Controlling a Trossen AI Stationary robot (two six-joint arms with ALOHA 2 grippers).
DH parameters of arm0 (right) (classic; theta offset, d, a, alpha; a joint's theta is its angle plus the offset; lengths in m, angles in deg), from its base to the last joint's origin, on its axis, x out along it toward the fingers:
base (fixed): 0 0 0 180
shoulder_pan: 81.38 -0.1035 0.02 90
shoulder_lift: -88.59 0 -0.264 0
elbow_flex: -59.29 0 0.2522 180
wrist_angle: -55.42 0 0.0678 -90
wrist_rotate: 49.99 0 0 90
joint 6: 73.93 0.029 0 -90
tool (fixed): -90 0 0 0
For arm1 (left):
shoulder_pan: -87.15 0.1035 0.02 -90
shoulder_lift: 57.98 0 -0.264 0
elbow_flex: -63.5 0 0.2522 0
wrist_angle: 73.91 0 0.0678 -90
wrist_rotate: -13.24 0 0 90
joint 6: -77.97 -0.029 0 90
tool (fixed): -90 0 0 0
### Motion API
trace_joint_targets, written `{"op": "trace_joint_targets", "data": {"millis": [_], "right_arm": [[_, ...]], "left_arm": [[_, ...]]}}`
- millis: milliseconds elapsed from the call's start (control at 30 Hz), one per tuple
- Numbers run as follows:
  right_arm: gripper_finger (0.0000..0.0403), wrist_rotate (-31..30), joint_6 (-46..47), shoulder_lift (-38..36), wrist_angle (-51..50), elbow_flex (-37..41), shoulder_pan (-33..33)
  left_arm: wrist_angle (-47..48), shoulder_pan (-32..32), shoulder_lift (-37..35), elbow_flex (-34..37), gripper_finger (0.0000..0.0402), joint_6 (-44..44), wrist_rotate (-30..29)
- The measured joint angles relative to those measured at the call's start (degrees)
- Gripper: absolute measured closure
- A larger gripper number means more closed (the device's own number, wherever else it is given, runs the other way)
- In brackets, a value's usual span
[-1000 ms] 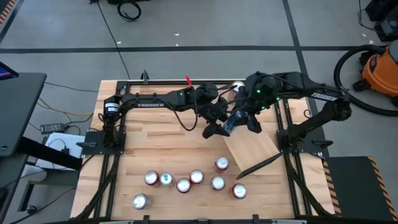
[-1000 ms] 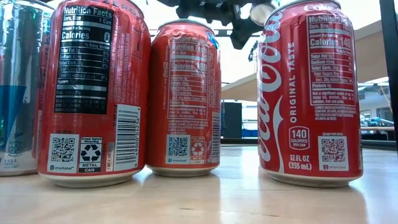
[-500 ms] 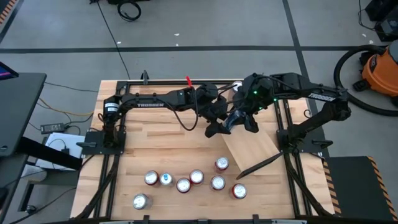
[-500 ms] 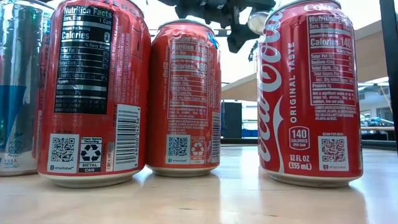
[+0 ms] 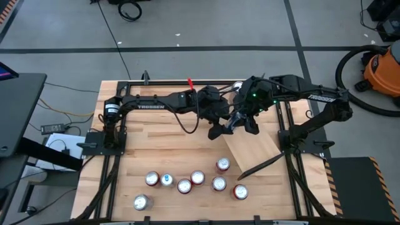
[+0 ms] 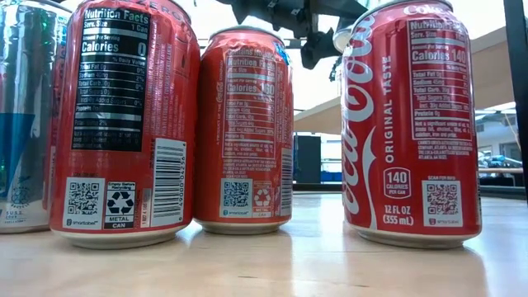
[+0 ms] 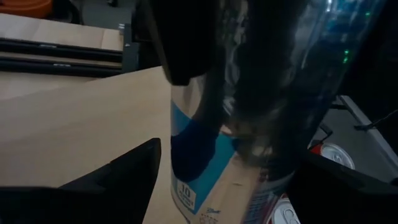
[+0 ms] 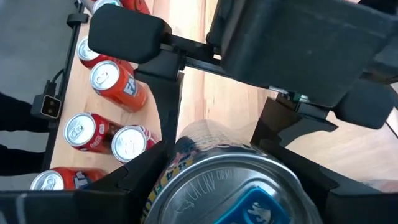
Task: Place canned beverage on shelf
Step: Put the top blue soda can on the shelf
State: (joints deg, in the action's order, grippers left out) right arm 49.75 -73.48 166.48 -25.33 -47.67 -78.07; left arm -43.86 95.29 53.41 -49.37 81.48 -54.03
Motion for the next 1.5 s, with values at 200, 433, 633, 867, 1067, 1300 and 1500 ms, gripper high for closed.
{"op": "trace_joint_targets", "data": {"millis": [200, 433, 633, 867, 1067, 1300, 1500], "right_arm": [[0.0153, 0.0, 0.0, 1.2, -0.6, 0.0, 0.0], [0.0153, 0.2, -0.3, 2.4, -1.6, -0.1, 0.0], [0.0153, 0.4, -0.5, 2.6, -2.1, -0.1, 0.0], [0.0153, 0.4, -0.5, 2.7, -4.5, -0.1, 0.0], [0.0153, -0.2, -0.7, 2.7, -6.4, -0.1, -0.1], [0.0153, -3.9, -4.5, 2.7, -8.9, -0.1, 0.7], [0.0153, -6.0, -9.3, 2.7, -10.7, -0.1, 3.9]], "left_arm": [[0.9, 0.0, 0.1, 0.0, 0.0083, 0.2, -0.9], [3.1, 0.0, 0.1, 0.1, 0.0083, 0.6, -1.1], [3.4, 0.0, 0.1, 0.1, 0.0083, 1.8, -1.1], [6.5, 0.1, 0.1, 0.1, 0.0083, 0.7, -1.8], [8.6, 0.7, 0.1, 0.1, 0.0083, -0.2, -2.1], [15.0, 2.8, -1.3, 0.1, 0.0083, -0.1, -1.8], [21.2, 4.5, -4.1, 0.2, 0.0083, -0.2, -2.2]]}}
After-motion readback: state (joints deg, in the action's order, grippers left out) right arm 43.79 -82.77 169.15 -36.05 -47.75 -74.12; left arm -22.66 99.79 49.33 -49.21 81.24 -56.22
